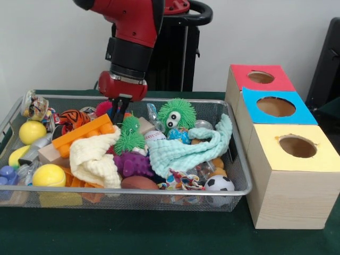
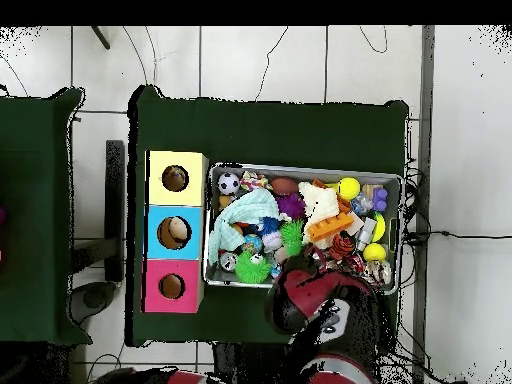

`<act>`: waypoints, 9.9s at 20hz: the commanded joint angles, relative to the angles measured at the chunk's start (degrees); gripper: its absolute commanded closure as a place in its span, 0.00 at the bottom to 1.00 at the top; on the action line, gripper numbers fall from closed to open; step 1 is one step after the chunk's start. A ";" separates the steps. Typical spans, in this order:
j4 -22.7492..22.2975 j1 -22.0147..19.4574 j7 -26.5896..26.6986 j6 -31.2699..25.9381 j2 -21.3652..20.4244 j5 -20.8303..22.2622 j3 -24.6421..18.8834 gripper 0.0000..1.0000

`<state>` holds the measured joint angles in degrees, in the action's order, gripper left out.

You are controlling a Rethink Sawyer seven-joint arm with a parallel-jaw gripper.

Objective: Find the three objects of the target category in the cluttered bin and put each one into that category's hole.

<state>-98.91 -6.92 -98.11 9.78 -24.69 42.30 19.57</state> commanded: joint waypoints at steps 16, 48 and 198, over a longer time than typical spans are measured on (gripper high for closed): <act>-17.11 -8.39 -9.02 -14.31 -8.19 -14.43 -19.62 1.00; -26.22 -17.51 -11.98 7.87 -12.11 -11.94 -27.62 1.00; 9.01 -2.33 -9.23 14.27 5.36 -16.94 -16.38 1.00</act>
<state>-93.24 -6.57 -98.11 18.41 -20.92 22.41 12.23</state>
